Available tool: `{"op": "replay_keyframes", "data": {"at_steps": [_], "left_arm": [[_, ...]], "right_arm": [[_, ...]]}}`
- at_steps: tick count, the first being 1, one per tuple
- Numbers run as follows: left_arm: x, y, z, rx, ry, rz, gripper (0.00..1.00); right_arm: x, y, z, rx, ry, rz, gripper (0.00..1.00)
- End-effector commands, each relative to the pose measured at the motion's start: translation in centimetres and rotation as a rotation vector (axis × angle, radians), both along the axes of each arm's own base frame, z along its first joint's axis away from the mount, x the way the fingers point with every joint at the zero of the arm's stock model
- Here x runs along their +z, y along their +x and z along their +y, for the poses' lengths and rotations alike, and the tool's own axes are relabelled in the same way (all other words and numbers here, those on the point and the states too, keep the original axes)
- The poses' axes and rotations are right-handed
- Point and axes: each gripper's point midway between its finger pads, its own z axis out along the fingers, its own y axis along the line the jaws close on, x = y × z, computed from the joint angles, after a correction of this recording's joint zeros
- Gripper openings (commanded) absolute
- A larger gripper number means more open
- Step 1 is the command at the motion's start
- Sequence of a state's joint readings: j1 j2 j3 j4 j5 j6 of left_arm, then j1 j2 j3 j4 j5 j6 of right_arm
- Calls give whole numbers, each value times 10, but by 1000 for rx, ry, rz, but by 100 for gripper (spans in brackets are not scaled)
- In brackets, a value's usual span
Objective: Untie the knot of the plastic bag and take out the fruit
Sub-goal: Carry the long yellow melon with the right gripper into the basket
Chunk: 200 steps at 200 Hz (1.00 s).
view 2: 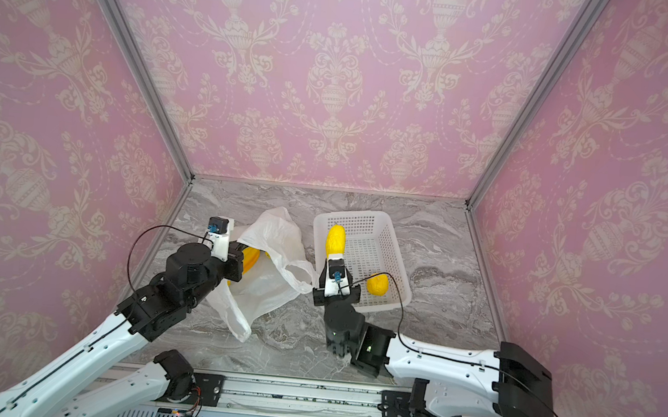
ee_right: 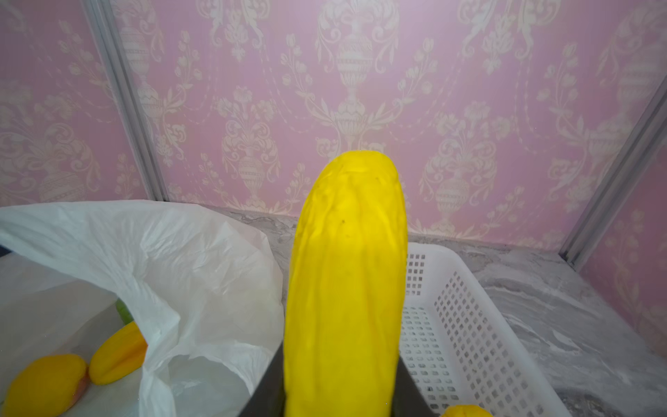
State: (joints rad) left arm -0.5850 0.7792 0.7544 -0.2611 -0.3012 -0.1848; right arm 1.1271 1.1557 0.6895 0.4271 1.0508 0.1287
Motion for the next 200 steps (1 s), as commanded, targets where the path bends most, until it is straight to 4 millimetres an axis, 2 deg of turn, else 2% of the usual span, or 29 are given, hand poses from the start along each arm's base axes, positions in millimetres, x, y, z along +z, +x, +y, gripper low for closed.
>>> {"op": "replay_keyframes", "data": {"at_steps": [1,15,35,54,77,114,132,172,200], "left_arm": [[-1,-1,6,26,-11,-5,0],[-2,0,5,26,-7,-1,0],[-4,1,5,25,-3,6,0],[-1,0,5,23,-8,2,0],[-2,0,6,27,-10,-3,0],[-2,0,5,24,-6,3,0],[-1,-1,5,24,-11,-3,0],[-4,2,5,27,-1,4,0],[-1,0,5,24,-7,-4,0]], "right_arm": [[-52,19,-33,-33,145,279,15],[-72,30,-53,-86,182,371,16],[-100,44,-62,-110,198,480,16],[-124,57,-57,-102,203,598,14],[-141,70,-46,-95,160,699,11],[-177,80,-36,-115,97,826,8],[-185,84,-36,-131,84,867,8],[-201,90,-43,-171,88,893,20],[-215,93,-48,-189,108,934,20]]}}
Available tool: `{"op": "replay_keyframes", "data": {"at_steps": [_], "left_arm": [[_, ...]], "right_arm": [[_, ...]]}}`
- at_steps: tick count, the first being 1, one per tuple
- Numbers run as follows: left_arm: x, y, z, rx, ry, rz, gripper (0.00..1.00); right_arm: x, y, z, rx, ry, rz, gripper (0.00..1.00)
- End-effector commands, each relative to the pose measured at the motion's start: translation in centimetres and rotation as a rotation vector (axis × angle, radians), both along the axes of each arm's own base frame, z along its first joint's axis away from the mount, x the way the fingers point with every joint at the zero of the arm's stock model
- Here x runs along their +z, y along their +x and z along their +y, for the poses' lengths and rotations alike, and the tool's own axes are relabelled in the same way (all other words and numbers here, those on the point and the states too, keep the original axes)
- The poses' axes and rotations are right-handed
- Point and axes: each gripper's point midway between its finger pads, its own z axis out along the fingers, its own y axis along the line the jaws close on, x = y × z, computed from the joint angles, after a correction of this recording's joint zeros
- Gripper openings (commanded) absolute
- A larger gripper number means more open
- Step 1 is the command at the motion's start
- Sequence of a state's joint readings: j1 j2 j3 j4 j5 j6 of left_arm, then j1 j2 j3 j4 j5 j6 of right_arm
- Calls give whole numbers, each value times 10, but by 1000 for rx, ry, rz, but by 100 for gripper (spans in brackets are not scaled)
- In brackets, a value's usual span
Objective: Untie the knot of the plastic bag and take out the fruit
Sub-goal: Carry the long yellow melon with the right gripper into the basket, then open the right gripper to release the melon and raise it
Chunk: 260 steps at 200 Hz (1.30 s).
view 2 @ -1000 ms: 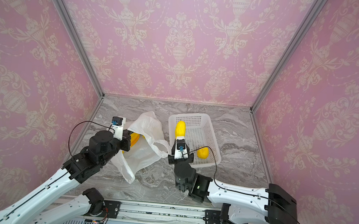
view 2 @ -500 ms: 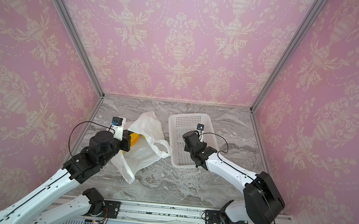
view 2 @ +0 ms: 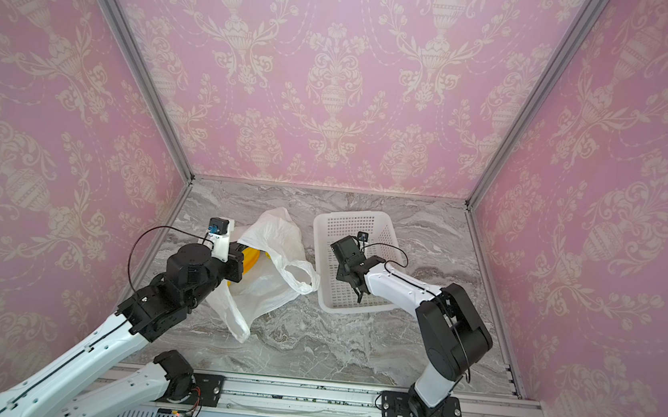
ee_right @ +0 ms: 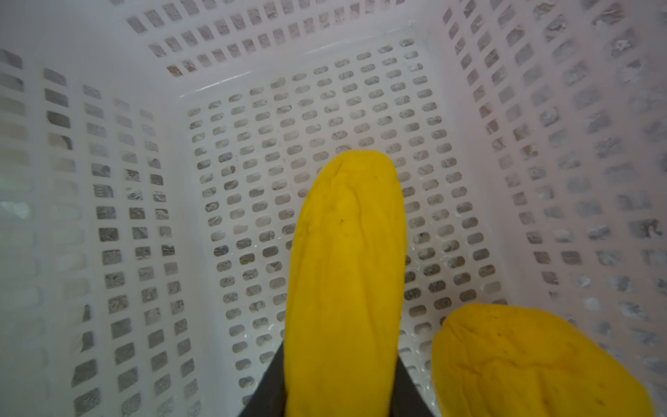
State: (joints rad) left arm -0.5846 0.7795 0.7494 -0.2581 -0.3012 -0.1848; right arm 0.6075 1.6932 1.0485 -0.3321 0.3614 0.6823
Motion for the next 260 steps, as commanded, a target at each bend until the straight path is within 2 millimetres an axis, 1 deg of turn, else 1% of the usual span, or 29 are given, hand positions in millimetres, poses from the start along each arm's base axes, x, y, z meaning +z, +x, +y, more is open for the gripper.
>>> {"op": "replay_keyframes", "data": {"at_steps": [1,10,25,44,56,75,98,117,130,156,177,205,217,232,245,260], "left_arm": [[1,0,5,22,-8,-7,0],[0,0,5,24,-8,-7,0],[-1,1,5,27,-5,-4,0],[0,1,5,24,-4,-2,0],[1,0,5,25,-8,-6,0],[2,0,6,25,-13,-14,0],[-1,2,5,25,-1,-3,0],[0,2,4,23,2,1,0],[1,1,5,27,-4,-6,0],[0,2,6,30,-2,-7,0],[0,2,5,29,0,-1,0],[1,1,6,29,-5,-9,0],[0,1,6,31,-5,-10,0],[-2,2,5,30,2,-2,0],[-1,2,5,29,2,1,0],[0,1,6,29,-2,-4,0]], "right_arm": [[-7,2,-3,-33,20,38,20],[-8,3,-5,-38,24,38,23],[-6,3,-6,-41,26,26,29],[-4,1,-4,-32,53,5,41],[1,0,-4,-29,66,-6,51],[14,-2,-6,-23,77,-39,63],[27,-5,-11,-23,92,-100,71],[37,-11,-15,-24,116,-145,75],[48,-15,-15,-17,130,-182,76],[84,-27,-15,6,123,-306,76],[112,-43,-6,61,126,-431,76],[150,-65,10,160,165,-573,73],[164,-75,21,223,184,-618,70],[177,-88,44,325,213,-667,64],[186,-102,71,433,233,-696,57],[196,-119,103,558,239,-729,53]]}}
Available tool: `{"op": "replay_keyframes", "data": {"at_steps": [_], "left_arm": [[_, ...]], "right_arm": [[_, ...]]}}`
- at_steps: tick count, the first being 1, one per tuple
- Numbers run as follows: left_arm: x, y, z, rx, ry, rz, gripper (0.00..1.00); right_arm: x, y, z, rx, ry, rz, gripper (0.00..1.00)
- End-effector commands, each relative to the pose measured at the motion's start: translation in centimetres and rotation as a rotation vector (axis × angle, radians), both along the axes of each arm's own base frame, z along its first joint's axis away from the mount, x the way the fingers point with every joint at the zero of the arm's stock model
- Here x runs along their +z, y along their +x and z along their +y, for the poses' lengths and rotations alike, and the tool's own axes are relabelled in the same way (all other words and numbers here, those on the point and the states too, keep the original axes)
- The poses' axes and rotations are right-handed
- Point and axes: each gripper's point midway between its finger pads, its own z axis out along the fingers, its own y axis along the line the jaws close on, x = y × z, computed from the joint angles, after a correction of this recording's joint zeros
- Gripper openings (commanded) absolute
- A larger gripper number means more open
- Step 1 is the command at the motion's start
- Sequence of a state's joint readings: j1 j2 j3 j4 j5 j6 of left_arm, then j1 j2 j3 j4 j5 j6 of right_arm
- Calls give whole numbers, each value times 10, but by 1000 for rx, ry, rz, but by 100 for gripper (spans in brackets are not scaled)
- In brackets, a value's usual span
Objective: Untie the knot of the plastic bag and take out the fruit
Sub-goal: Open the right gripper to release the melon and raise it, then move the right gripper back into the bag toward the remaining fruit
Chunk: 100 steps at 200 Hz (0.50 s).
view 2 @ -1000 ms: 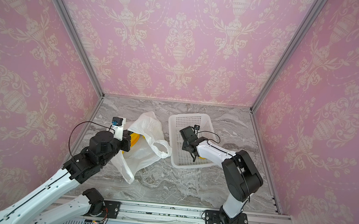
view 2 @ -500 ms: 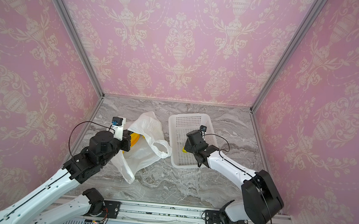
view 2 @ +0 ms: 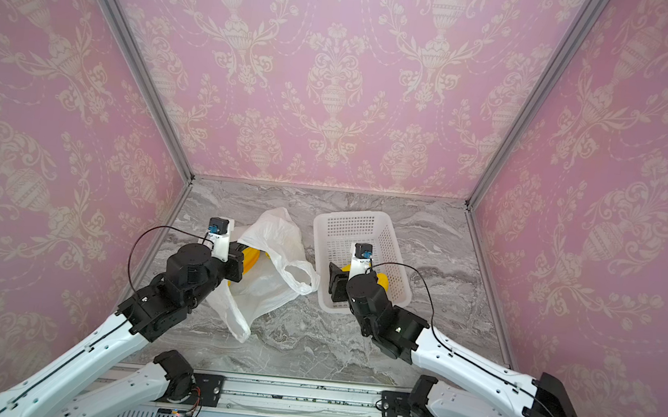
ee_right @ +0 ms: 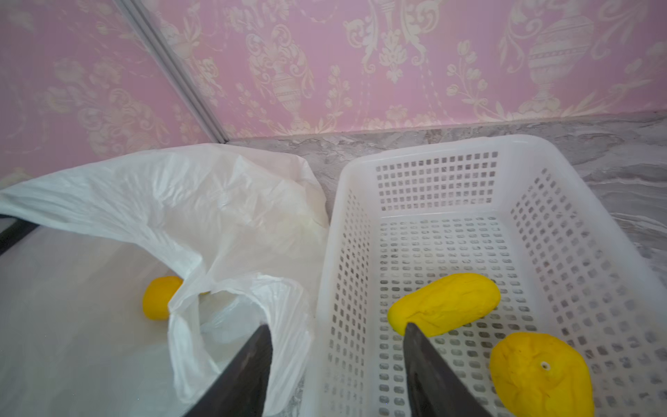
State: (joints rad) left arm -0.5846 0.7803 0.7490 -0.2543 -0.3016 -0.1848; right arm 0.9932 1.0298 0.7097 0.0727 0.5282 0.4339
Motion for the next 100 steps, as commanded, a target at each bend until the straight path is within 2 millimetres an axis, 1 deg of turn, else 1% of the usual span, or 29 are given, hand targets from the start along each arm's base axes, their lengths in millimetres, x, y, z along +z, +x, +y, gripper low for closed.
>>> {"op": "replay_keyframes", "data": {"at_steps": [1,27,43,53,65,78,100], "left_arm": [[0,1,6,30,-2,-2,0],[0,0,7,32,-5,-6,0],[-2,1,6,30,-1,1,0],[-2,1,6,29,-2,2,0],[-1,0,5,24,-5,0,0],[0,-1,6,23,-9,-4,0],[2,-1,6,24,-13,-11,0]], "right_arm": [[21,-19,41,157,-35,-120,53],[30,-52,93,342,-87,-196,48],[24,-67,119,426,-112,-224,47],[16,-74,135,470,-122,-227,46],[9,-77,151,505,-135,-220,45],[1,-76,166,513,-157,-208,43],[-20,-73,191,534,-174,-171,37]]}}
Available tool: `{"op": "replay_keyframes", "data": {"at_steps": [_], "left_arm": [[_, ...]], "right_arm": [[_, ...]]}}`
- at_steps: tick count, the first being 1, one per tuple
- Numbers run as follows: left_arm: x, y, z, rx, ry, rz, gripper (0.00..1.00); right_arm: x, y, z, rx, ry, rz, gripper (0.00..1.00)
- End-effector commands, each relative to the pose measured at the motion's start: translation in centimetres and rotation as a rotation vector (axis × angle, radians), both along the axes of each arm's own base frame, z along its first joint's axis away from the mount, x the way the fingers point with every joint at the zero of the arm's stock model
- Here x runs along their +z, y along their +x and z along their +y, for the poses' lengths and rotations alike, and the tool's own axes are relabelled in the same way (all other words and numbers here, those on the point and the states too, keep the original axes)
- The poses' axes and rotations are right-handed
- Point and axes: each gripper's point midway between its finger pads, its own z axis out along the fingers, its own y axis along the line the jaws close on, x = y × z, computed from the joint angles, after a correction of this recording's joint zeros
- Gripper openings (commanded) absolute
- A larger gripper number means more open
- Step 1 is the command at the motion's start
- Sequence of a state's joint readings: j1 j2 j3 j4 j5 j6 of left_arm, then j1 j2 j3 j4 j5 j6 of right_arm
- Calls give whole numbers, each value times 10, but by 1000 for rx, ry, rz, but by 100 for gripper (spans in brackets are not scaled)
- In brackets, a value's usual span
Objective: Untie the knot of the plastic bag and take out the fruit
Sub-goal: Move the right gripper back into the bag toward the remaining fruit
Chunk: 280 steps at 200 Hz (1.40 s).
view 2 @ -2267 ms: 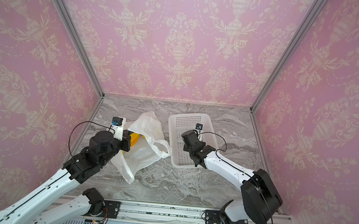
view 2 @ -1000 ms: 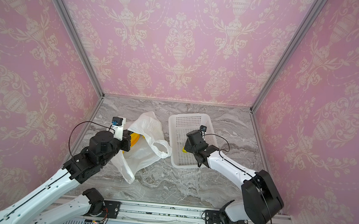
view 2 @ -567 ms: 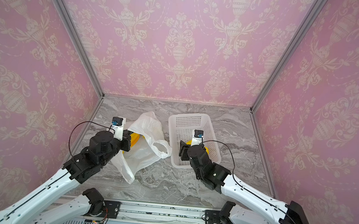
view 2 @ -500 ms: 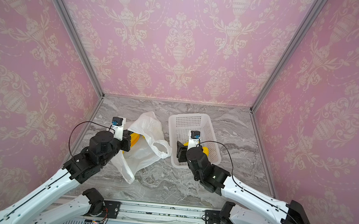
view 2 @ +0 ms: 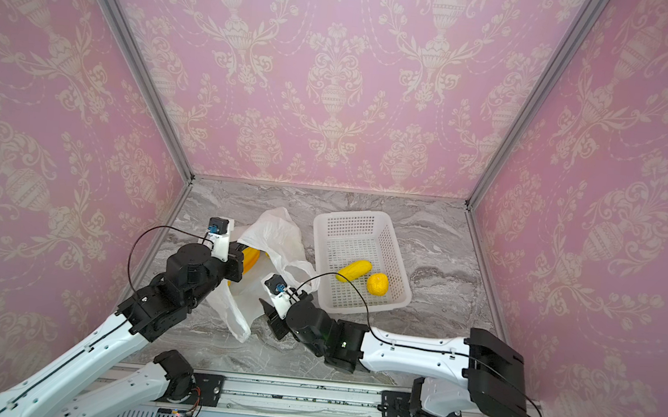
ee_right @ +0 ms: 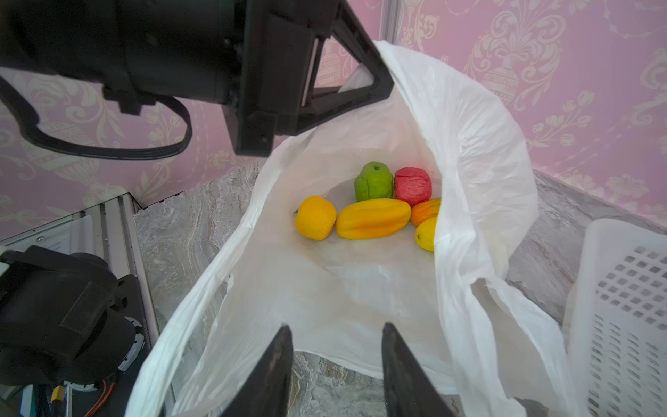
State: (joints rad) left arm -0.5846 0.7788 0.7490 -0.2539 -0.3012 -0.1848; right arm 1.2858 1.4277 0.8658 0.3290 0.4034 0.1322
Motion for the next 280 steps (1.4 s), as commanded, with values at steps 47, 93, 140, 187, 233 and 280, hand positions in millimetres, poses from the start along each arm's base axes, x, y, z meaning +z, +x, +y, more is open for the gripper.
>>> {"op": "replay_keyframes", "data": {"at_steps": [47,93,140,187,233,280], "left_arm": [[3,-2,5,20,-18,-13,0],[7,-3,5,11,-28,-27,0],[-3,-5,1,-14,-27,-18,0],[-1,-6,-2,-35,-34,-17,0],[-3,-6,-12,-80,-39,-11,0],[1,-10,-12,-95,-53,-34,0]], "right_arm": [[-37,16,57,-14,15,38,26],[-76,47,49,-140,126,151,32],[-119,64,72,-207,230,350,31],[-129,97,95,-266,374,527,42],[-133,133,114,-298,440,578,70],[-169,168,120,-450,368,625,81]]}}
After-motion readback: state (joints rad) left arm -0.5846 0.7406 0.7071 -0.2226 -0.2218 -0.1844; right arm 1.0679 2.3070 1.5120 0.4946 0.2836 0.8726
